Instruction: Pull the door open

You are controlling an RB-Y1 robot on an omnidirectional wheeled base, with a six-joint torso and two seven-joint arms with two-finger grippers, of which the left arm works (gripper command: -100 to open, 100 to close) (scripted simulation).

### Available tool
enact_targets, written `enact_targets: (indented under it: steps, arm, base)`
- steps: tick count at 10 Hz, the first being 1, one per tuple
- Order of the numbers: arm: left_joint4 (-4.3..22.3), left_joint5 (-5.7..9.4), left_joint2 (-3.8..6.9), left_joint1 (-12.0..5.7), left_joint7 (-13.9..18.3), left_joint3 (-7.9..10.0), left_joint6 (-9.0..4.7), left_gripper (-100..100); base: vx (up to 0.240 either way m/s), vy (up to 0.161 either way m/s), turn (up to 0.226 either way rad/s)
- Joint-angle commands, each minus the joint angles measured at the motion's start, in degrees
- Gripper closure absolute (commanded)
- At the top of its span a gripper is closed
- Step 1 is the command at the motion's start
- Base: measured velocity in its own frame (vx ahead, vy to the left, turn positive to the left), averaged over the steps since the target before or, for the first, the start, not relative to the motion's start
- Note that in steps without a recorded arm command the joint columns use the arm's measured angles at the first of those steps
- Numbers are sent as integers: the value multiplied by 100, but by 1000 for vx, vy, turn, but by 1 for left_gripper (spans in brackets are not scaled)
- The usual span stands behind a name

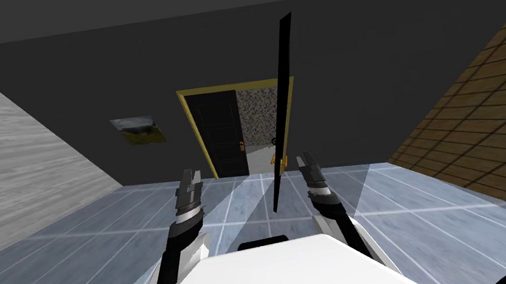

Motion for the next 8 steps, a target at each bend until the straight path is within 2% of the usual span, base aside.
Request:
enact_targets:
  steps: [1, 7, 8]
  arm:
    - [197, -26, 84, -122, 42, 133, 59, -100]
    - [868, -114, 296, -535, 184, 585, 261, -100]
    - [1061, -140, 346, -654, 225, 715, 319, -100]
  base:
    - [-16, 51, -186]
    - [131, 34, -139]
    - [96, 43, -191]
